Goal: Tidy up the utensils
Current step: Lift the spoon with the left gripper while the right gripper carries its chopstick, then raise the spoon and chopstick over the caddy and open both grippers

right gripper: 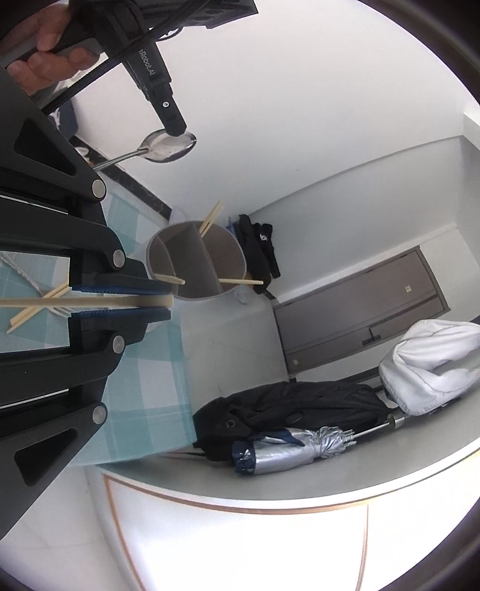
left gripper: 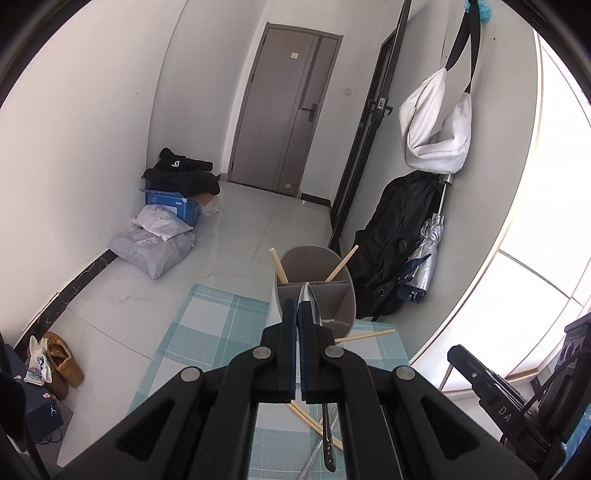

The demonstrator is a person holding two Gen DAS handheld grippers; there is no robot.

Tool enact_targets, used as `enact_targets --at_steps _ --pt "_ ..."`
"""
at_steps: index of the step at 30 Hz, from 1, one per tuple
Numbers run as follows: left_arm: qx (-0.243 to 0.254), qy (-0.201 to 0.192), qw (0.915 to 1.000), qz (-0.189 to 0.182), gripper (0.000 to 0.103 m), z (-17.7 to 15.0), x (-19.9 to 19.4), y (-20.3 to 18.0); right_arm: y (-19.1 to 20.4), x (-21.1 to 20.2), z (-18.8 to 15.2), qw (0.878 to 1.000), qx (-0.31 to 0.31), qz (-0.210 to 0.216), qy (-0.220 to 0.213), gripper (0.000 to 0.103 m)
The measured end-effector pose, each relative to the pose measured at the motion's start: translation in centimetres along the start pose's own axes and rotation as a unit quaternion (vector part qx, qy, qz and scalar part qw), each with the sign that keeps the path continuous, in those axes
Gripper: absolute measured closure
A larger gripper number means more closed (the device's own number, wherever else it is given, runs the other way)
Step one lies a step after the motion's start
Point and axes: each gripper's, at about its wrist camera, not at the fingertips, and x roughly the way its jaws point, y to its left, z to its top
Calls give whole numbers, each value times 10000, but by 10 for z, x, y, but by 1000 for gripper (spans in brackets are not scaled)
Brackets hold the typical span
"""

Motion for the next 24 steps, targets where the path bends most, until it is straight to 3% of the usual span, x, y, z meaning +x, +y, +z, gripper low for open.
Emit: enact_targets --at_steps 10,24 --pt "112 -346 9992 -151 103 40 -8 -9 20 -12 49 9987 -70 379 -343 97" --pt "56 -918 9957 -67 103 95 14 -6 52 22 144 9944 -422 693 -673 97"
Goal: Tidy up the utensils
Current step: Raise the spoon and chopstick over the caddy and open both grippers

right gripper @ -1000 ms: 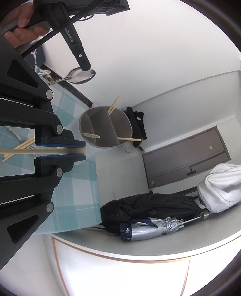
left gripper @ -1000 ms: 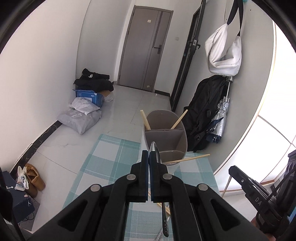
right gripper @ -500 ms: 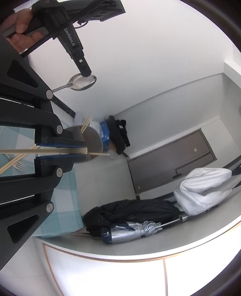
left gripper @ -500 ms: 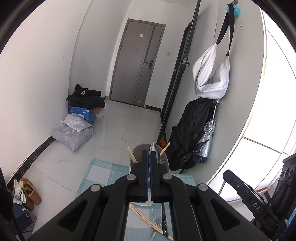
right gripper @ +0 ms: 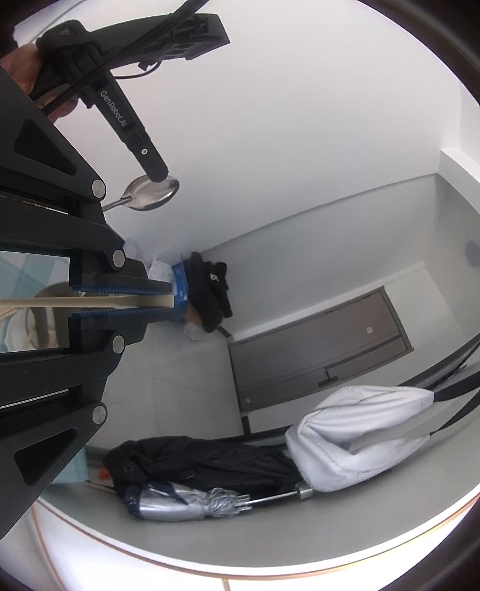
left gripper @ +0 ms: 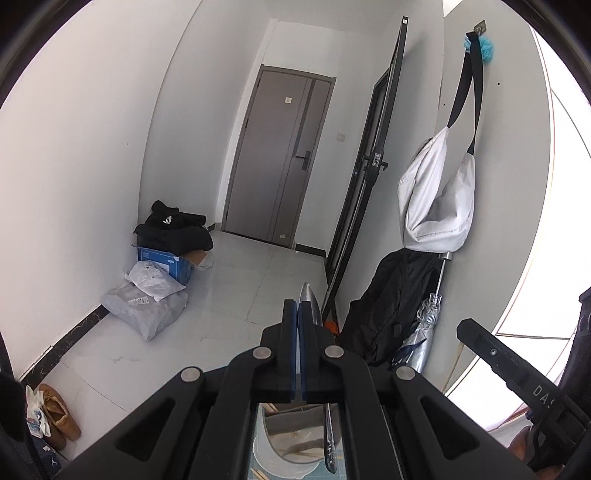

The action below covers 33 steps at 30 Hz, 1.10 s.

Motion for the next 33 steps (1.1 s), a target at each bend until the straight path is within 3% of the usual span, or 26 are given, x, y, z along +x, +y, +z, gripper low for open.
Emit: enact_targets --at_steps 8,13,18,23,33 --pt "-20 -96 9999 62 103 12 31 7 1 38 27 9998 -100 116 -103 97" --pt "52 -284 9988 400 103 11 49 11 -5 64 30 9998 -114 102 -138 97" --pt "102 -320 9987 373 103 5 68 14 -13 90 28 9998 -96 -9 -175 97" --pt "83 -365 9977 571 103 -3 81 21 -18 110 27 9997 -71 -120 -211 97" --pt "187 -338 9983 444 103 -15 97 20 -25 143 11 9995 -94 -207 -236 97"
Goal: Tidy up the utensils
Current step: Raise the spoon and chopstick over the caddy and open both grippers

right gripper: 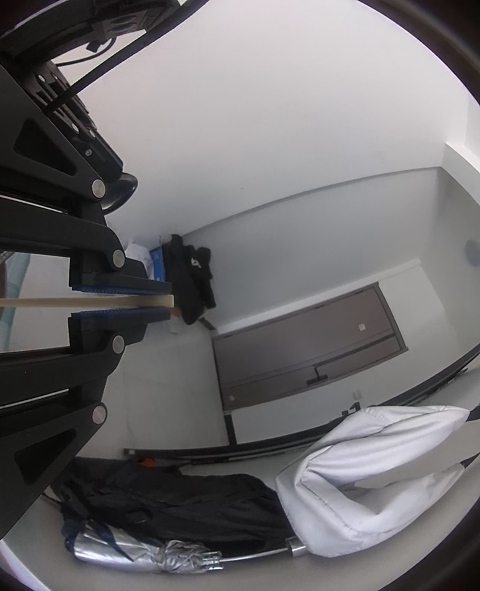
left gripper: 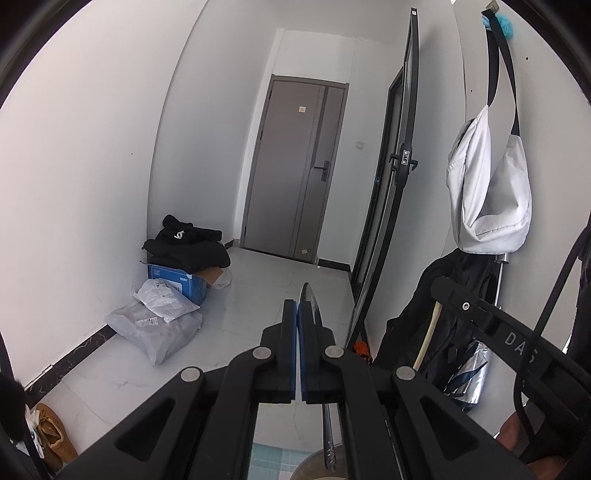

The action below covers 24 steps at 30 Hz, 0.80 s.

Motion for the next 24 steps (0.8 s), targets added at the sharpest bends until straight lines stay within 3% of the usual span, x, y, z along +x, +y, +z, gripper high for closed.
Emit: enact_targets --at_steps 13,24 --pt "724 -214 9971 79 103 -23 -7 -15 -12 6 -18 9995 146 -29 277 97" --pt "899 46 9959 -119 103 -35 -7 -18 -11 2 -28 9982 134 60 578 97"
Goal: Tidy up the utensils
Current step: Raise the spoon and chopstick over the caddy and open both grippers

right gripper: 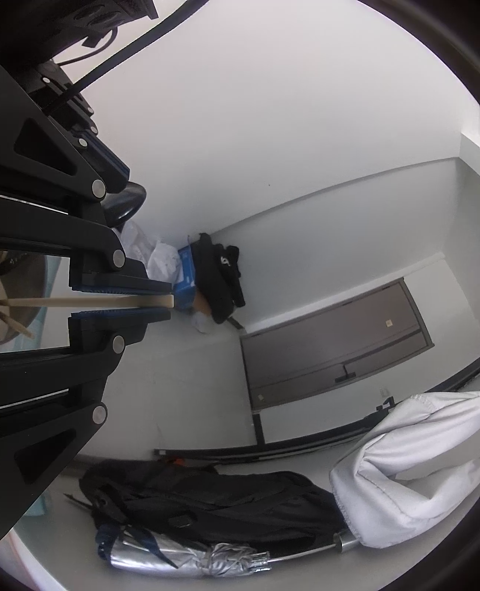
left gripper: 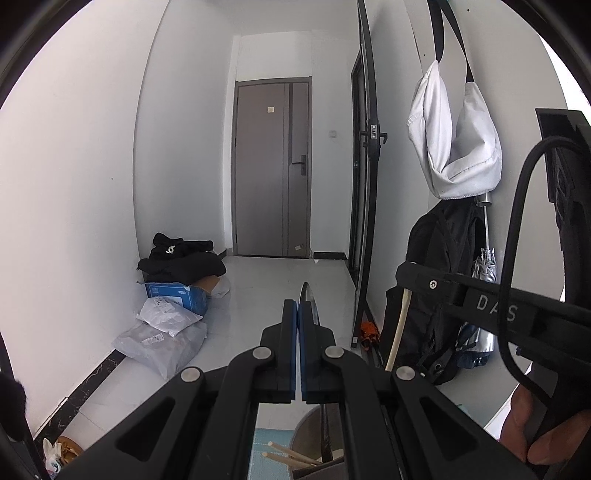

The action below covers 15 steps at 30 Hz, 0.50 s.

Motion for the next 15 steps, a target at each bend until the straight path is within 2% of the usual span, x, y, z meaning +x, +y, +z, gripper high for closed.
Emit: enact_targets --at_steps 8,15 --pt "19 410 9988 -280 103 -8 -3 -1 -5 -5 -18 9997 55 -43 231 97" --pt "-168 854 9944 -603 103 -15 -2 3 -2 -8 -21 9988 -15 93 474 96"
